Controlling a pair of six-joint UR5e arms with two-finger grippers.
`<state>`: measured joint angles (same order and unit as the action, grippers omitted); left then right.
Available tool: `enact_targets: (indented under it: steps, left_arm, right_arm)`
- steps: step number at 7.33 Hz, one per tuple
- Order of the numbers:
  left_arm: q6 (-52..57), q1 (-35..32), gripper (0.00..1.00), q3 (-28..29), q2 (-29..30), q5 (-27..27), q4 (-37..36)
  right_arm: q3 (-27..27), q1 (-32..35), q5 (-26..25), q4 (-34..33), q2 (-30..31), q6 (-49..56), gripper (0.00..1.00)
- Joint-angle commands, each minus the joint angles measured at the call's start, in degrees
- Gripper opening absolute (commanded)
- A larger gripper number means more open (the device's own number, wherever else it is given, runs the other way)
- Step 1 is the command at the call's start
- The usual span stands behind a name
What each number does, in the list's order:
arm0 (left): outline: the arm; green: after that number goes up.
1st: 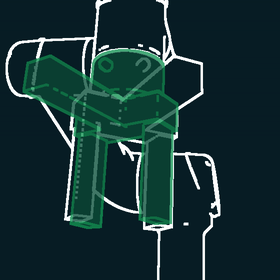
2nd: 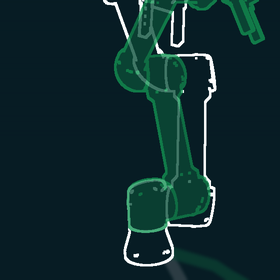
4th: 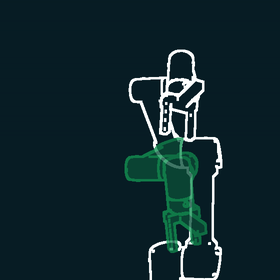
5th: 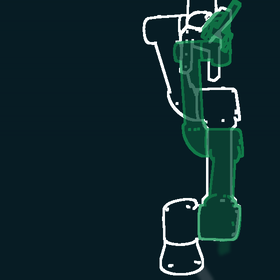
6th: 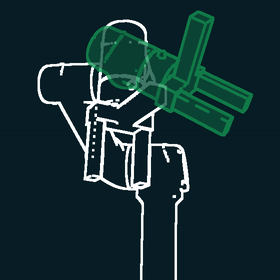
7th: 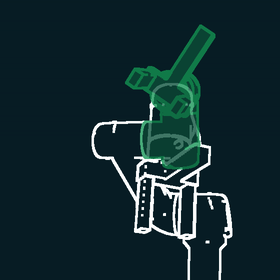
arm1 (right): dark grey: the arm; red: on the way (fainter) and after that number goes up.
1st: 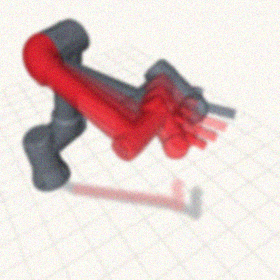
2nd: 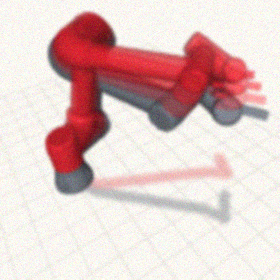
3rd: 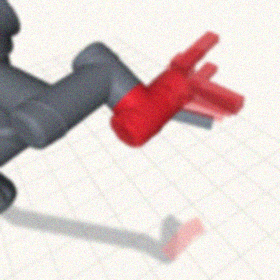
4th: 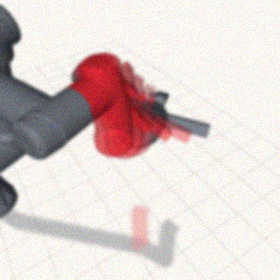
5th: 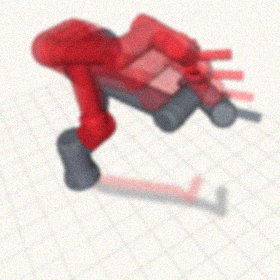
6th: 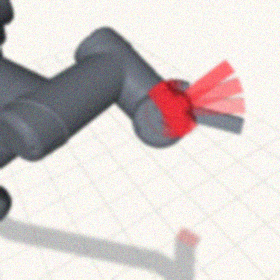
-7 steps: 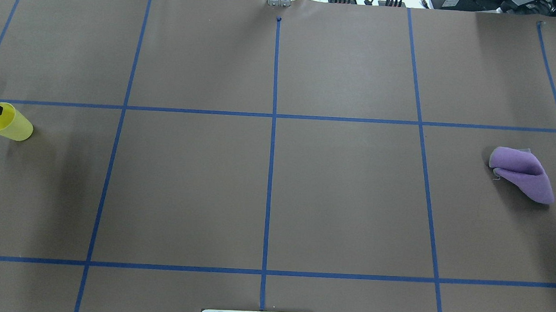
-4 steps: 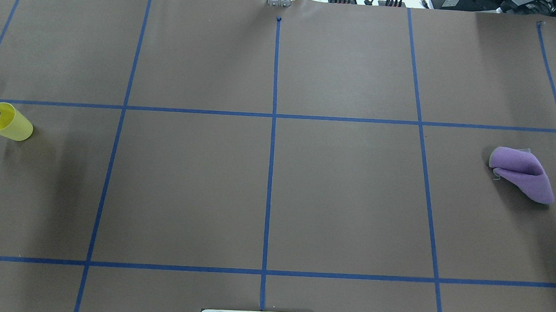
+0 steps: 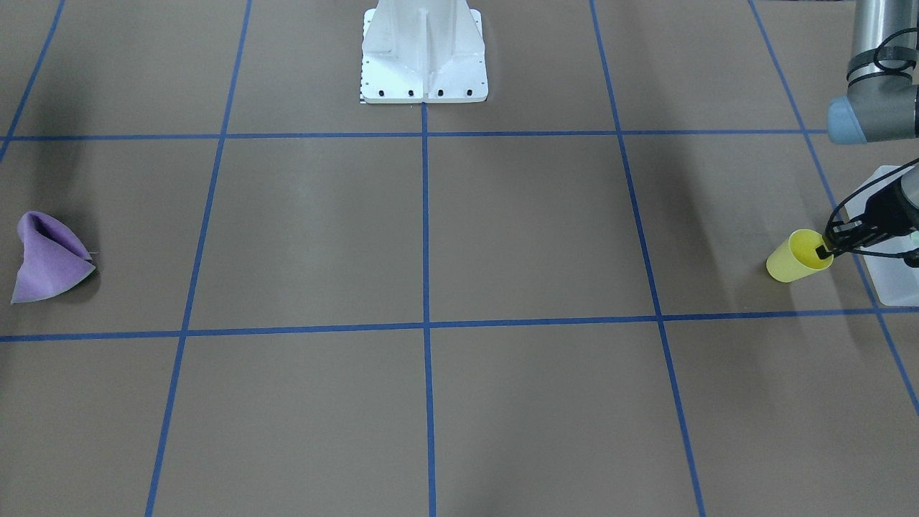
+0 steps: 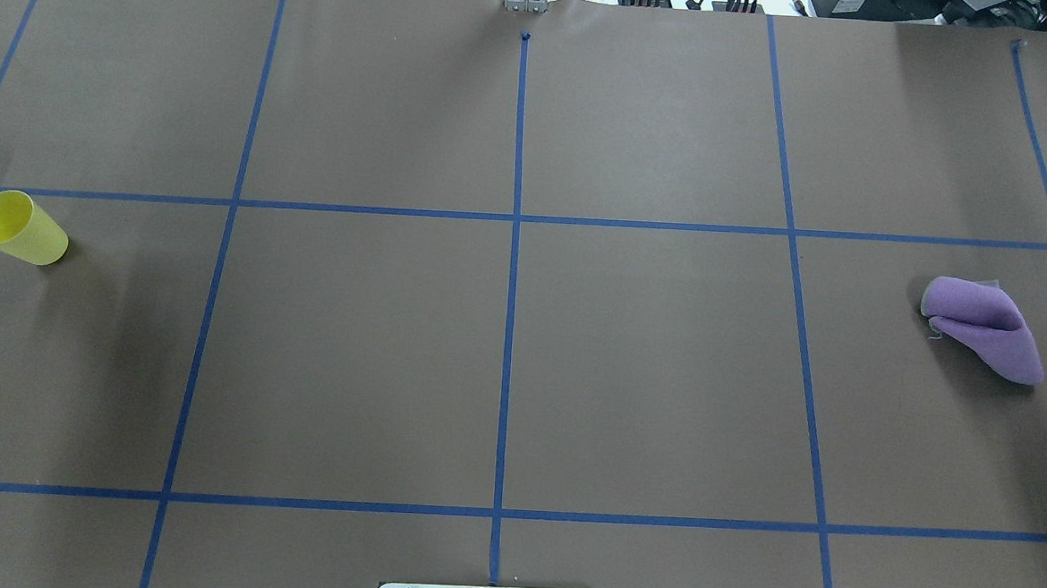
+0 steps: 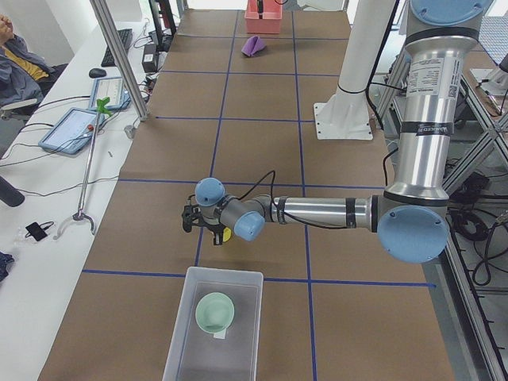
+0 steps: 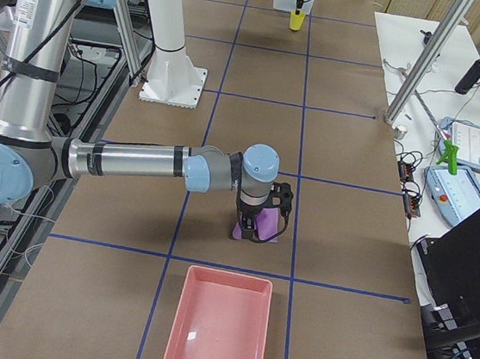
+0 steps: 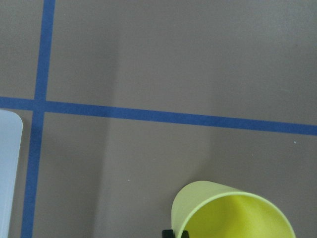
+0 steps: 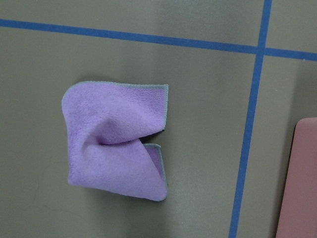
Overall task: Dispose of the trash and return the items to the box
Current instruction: 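Move the left gripper to the yellow cup and grasp it, then carry the yellow cup with the left gripper into the clear bin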
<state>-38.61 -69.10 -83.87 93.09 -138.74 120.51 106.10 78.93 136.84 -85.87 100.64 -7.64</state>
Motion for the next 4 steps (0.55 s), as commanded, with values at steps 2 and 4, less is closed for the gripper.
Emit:
enact_targets:
  steps: [2,4]
  left_arm:
    - [11.80,-10.05,0.00,0.19,-0.10,-8.21,-0.88]
    - [41.61,-23.03,0.00,4.49,0.60,-7.43,-17.04]
  right_arm:
    - [-0.45,-0.18,-0.09,0.00,-0.09,0.00,1.00]
    - [-2.99,-0.62,-0.09,0.78,-2.71,-0.35,1.00]
